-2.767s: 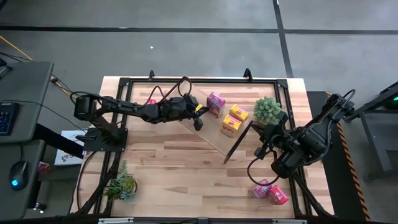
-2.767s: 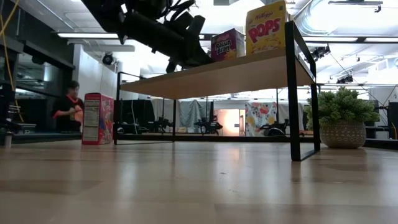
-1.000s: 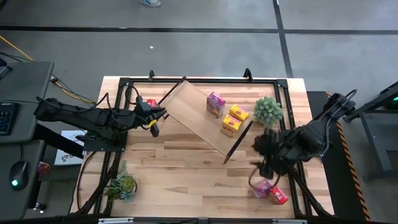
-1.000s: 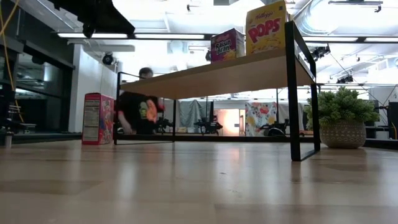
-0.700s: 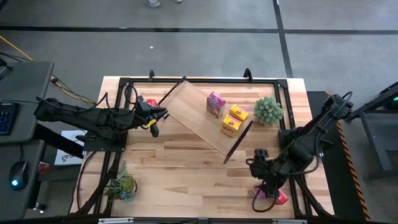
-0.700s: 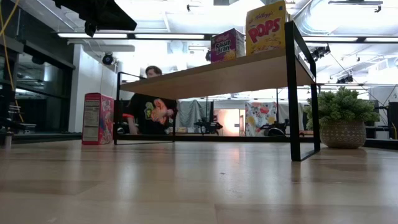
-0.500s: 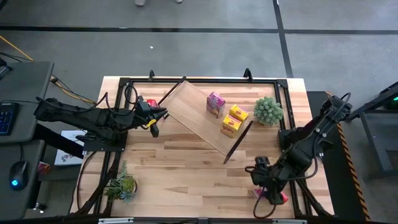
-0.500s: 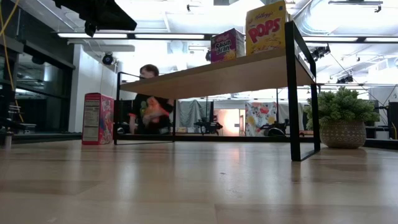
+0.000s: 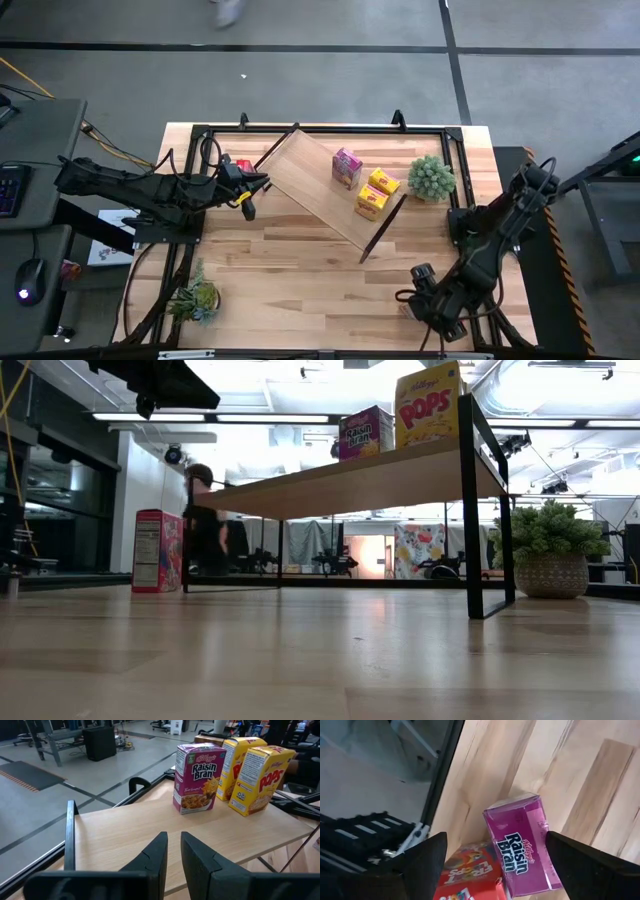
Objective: Stack cereal on shelf
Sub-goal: Put the violet cereal box on the shelf
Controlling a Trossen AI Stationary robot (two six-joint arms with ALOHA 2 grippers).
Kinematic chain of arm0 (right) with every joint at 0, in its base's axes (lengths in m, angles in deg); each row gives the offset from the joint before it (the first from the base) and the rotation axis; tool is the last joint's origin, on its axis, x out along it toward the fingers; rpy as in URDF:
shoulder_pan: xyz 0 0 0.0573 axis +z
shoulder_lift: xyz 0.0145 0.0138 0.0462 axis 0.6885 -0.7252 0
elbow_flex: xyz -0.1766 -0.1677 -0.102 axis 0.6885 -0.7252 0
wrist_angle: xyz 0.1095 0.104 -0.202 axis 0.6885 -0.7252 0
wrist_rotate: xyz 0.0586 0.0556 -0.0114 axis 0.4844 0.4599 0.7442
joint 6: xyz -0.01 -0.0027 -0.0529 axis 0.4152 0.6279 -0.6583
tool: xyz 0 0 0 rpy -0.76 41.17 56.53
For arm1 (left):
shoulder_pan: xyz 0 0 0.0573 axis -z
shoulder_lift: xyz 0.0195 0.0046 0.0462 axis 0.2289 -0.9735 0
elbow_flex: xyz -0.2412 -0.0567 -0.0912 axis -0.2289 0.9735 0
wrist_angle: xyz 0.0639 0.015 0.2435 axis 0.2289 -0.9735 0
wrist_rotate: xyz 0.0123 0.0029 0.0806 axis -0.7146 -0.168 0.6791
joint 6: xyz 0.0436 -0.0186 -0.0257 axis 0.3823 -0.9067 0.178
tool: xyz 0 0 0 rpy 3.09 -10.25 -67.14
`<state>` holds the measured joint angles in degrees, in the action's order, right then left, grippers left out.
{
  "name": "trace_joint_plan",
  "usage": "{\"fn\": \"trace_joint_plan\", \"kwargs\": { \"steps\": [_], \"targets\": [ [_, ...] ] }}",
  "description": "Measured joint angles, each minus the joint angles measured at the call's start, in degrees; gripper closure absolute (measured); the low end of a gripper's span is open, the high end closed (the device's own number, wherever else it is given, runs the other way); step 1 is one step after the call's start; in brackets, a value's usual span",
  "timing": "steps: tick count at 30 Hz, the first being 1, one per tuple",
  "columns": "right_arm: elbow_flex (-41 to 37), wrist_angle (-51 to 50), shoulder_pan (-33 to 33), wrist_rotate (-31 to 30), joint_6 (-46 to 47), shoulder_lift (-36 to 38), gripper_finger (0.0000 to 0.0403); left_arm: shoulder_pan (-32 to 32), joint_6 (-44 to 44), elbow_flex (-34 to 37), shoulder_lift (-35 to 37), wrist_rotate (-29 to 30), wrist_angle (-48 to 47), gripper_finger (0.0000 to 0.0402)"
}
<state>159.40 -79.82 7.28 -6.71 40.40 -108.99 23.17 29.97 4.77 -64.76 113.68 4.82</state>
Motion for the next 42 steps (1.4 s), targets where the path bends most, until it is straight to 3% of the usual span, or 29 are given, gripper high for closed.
{"fn": "trace_joint_plan", "kwargs": {
  "steps": [10,34,42],
  "targets": [
    [0.0,-0.5,0.3,-7.0,-5.5,-1.2,0.0071,0.0,1.9,0.0,0.0,0.0,0.0,0.0355],
    [-0.1,-1.5,1.4,-7.3,-6.4,-1.2,0.0071,0.0,2.0,0.0,0.0,0.0,0.0,0.0355],
    [-3.6,-0.3,2.5,-8.3,-5.3,-1.2,0.0071,0.0,1.9,0.0,0.0,0.0,0.0,0.0355]
  ]
}}
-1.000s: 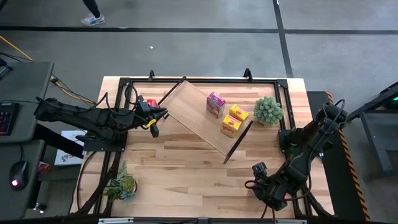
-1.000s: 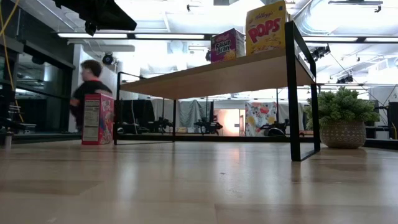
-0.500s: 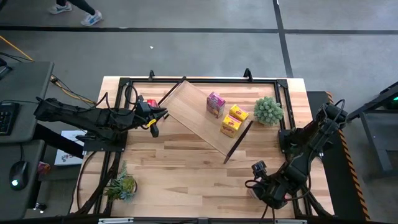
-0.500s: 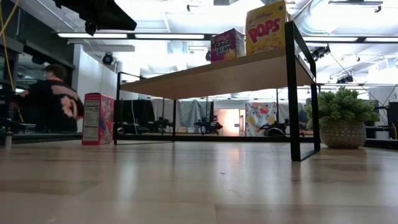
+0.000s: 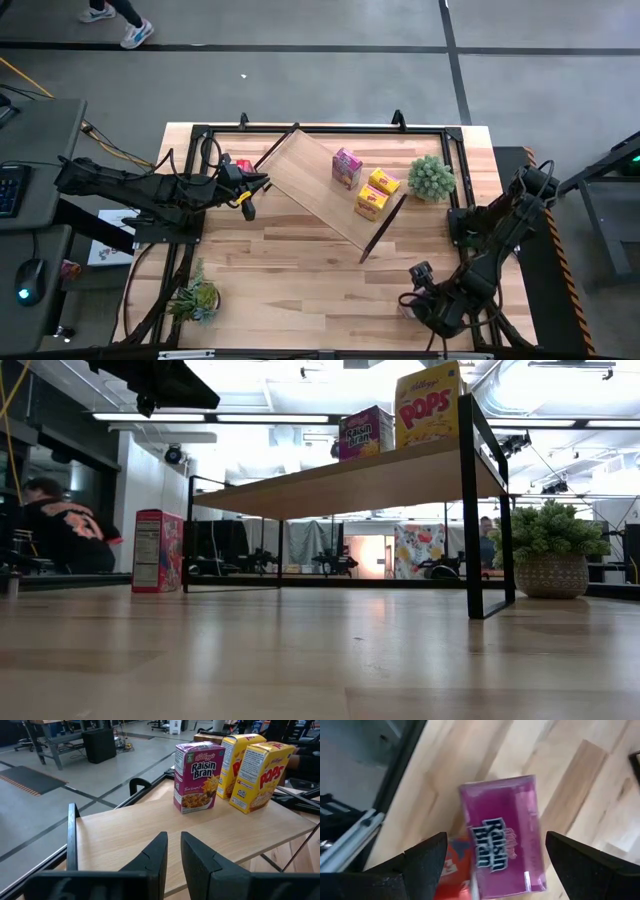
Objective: Stack cereal on shelf
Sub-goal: Put the violet cereal box on the shelf
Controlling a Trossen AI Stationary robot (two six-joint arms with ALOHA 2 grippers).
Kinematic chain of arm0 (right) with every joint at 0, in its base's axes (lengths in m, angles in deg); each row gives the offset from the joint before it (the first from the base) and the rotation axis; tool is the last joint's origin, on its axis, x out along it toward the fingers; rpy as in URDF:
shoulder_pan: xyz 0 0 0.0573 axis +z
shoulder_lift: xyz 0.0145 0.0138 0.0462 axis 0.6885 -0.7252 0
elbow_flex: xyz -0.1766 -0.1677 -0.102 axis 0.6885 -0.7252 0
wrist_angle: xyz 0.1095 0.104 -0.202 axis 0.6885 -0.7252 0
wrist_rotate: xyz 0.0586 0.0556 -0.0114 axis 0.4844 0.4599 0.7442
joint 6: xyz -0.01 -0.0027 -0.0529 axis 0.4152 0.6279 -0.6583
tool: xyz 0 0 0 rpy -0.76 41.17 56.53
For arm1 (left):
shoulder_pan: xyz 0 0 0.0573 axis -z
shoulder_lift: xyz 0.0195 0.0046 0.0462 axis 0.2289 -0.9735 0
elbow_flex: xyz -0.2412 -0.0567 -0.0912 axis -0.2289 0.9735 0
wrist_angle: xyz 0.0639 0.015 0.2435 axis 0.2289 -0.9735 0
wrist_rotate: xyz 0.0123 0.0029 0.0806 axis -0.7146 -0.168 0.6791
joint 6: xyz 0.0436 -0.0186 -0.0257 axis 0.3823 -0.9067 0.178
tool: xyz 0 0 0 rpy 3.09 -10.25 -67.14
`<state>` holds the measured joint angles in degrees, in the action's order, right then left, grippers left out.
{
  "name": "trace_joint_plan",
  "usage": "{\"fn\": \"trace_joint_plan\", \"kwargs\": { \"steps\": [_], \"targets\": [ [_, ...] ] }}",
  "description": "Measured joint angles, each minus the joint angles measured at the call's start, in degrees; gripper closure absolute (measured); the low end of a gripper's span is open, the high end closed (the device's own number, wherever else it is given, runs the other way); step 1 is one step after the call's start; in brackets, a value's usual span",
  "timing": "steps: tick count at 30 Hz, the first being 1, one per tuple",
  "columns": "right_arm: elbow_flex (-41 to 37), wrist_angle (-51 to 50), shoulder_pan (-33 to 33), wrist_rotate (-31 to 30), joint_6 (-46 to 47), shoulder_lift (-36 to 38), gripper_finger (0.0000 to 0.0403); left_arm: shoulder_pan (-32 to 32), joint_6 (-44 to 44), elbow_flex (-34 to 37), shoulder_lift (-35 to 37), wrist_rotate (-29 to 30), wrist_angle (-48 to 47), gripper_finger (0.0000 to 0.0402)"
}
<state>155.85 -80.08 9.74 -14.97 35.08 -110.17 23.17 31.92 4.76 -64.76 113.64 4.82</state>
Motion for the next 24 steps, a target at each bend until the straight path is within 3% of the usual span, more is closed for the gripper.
{"fn": "trace_joint_plan", "kwargs": {
  "steps": [5,9,19,24],
  "targets": [
    [-0.3,0.9,-0.4,-3.7,-0.1,0.0,0.0071,0.0,0.0,0.0,0.0,0.0,0.0,0.0355],
    [-0.3,0.9,-0.8,-2.8,-0.1,0.0,0.0087,0.0,-0.3,0.0,0.0,0.0,0.0,0.0355],
    [-0.3,1.7,-0.8,-1.3,1.4,0.0,0.0196,0.0,-0.5,0.0,0.0,0.0,0.0,0.0355],
    [-0.3,1.7,-0.8,-1.1,1.4,0.0,0.0231,0.0,-0.5,0.0,0.0,0.0,0.0,0.0355]
  ]
}}
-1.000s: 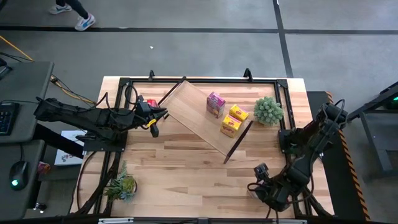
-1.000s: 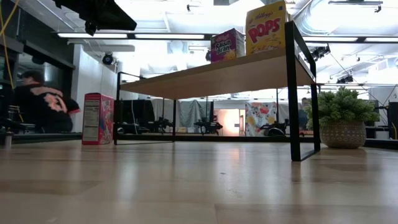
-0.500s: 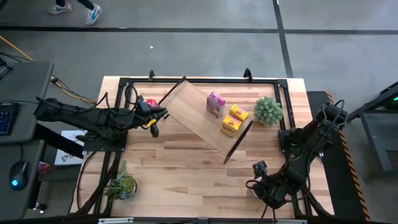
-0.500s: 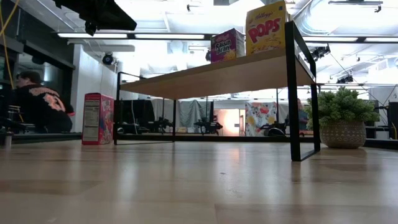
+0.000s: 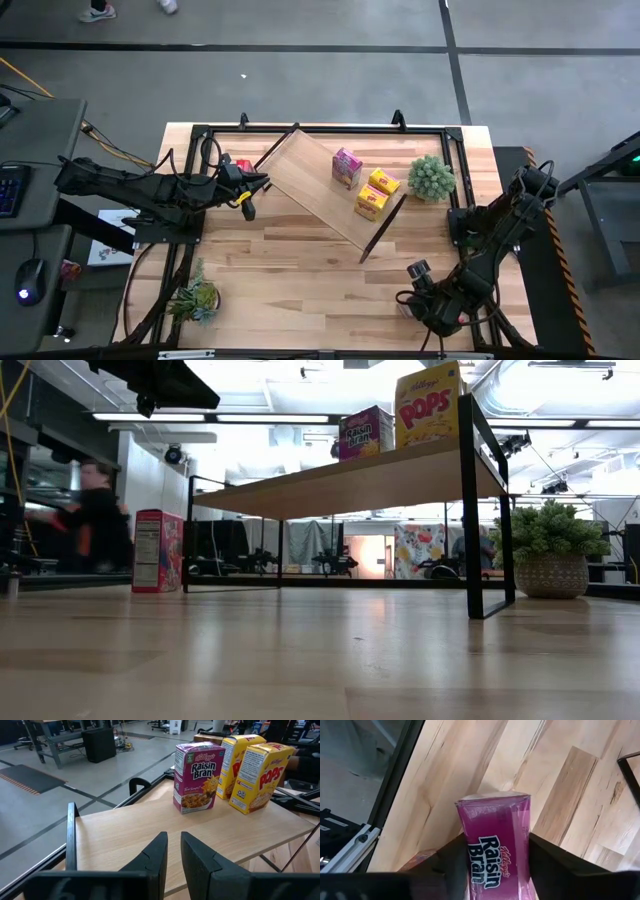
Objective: Stack cereal on shelf
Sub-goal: Put the violet cereal box on the shelf
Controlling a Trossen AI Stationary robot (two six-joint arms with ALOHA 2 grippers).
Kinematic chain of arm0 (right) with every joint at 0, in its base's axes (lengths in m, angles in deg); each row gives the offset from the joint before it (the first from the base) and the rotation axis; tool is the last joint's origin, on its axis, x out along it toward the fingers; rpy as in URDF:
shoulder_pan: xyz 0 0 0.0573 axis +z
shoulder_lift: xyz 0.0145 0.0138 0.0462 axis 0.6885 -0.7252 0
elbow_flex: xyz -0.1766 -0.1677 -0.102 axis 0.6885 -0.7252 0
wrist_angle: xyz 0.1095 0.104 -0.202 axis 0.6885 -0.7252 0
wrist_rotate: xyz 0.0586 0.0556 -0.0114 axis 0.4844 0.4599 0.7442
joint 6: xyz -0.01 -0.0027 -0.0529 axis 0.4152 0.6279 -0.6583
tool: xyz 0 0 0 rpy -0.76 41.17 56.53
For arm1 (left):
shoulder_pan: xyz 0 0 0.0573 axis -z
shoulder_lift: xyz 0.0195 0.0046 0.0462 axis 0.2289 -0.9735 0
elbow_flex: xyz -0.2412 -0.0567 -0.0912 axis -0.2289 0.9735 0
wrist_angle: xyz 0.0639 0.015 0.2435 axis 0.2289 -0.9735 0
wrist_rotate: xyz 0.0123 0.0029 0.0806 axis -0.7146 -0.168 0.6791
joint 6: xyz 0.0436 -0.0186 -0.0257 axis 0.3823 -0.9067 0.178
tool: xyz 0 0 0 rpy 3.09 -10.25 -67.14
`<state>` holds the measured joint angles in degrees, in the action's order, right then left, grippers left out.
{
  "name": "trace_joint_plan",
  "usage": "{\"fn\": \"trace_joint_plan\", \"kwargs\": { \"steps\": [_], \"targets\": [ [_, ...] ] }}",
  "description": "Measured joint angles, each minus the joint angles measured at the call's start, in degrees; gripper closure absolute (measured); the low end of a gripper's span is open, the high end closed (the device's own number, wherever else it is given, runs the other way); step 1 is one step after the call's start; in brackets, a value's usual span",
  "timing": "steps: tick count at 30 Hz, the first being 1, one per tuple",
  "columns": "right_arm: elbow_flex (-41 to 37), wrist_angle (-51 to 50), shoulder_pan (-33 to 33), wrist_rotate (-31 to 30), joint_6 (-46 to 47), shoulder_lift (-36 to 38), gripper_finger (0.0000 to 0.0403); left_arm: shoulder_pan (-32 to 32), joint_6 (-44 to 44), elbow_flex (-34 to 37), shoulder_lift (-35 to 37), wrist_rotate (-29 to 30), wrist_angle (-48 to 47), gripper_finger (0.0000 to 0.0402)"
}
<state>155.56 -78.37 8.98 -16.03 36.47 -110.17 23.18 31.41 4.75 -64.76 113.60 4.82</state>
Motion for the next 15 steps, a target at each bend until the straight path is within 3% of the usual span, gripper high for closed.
{"fn": "trace_joint_plan", "kwargs": {
  "steps": [8,15],
  "targets": [
    [2.3,1.0,0.0,-2.9,-2.8,0.0,0.0249,0.0,0.0,0.0,0.0,0.0,0.0,0.0355],
    [9.8,3.0,-1.2,-10.4,-10.2,0.0,0.0249,0.0,0.0,0.0,0.0,-2.1,0.0,0.0355]
  ]
}}
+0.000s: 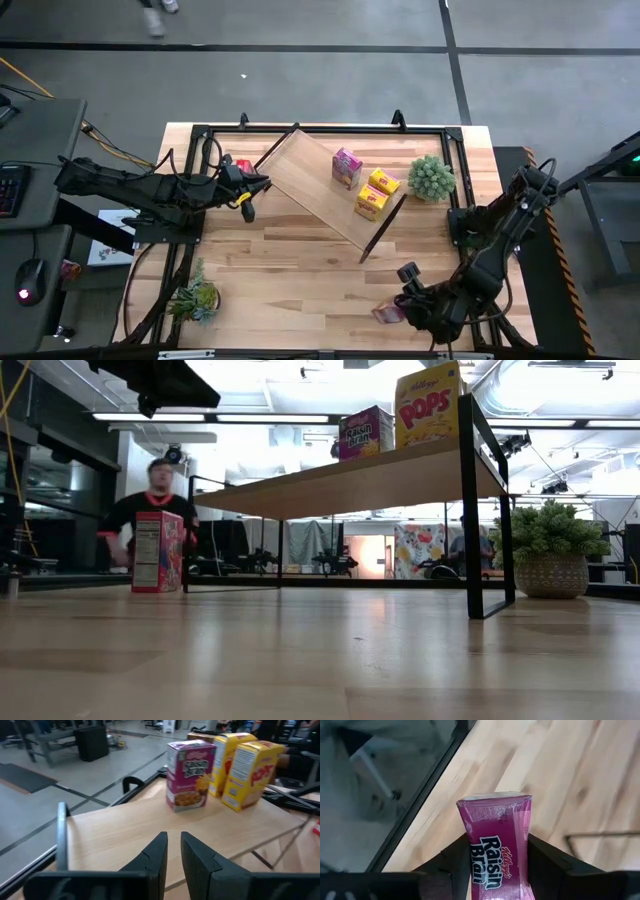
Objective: Stack cereal on shelf
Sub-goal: Put the violet cereal box on the shelf
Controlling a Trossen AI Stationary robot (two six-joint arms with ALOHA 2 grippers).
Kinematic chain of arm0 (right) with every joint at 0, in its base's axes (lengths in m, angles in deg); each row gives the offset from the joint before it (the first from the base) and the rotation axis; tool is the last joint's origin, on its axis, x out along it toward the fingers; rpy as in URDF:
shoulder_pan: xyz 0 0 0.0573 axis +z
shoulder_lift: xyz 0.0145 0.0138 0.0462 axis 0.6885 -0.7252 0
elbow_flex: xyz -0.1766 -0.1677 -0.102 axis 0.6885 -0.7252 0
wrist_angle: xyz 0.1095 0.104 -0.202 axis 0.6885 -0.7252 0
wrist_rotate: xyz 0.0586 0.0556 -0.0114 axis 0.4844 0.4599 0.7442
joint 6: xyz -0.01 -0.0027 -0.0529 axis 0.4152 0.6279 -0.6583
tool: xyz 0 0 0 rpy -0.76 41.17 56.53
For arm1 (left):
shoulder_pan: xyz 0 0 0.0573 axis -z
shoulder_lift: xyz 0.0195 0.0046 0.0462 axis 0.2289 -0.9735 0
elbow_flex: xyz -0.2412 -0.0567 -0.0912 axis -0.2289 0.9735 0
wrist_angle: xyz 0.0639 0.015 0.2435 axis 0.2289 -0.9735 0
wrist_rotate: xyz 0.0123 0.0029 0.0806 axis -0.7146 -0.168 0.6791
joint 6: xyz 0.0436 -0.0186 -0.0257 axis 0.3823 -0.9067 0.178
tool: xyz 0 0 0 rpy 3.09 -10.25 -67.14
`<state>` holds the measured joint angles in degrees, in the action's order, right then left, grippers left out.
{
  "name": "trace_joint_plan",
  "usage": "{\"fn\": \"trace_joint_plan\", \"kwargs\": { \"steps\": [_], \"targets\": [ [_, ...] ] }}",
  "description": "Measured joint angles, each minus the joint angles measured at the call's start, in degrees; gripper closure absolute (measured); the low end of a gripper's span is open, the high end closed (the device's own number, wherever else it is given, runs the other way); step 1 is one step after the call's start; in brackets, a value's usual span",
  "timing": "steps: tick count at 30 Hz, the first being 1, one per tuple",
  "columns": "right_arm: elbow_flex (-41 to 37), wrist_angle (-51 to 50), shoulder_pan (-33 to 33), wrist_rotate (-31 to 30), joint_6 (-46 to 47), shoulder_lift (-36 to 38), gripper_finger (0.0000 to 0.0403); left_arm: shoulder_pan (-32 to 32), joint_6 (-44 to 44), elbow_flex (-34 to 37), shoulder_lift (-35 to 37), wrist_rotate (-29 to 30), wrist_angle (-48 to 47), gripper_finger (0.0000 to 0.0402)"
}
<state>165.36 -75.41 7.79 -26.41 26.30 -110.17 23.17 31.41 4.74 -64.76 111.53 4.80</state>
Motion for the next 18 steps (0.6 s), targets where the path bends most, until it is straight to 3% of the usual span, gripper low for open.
{"fn": "trace_joint_plan", "kwargs": {
  "steps": [9,18],
  "targets": [
    [4.5,3.4,-4.5,-0.7,-9.5,0.0,0.0249,0.0,0.0,0.0,0.0,-2.5,0.0,0.0355],
    [4.6,17.0,-9.7,0.9,-17.5,0.0,0.0249,0.0,0.1,0.0,0.0,-4.9,0.0,0.0355]
  ]
}}
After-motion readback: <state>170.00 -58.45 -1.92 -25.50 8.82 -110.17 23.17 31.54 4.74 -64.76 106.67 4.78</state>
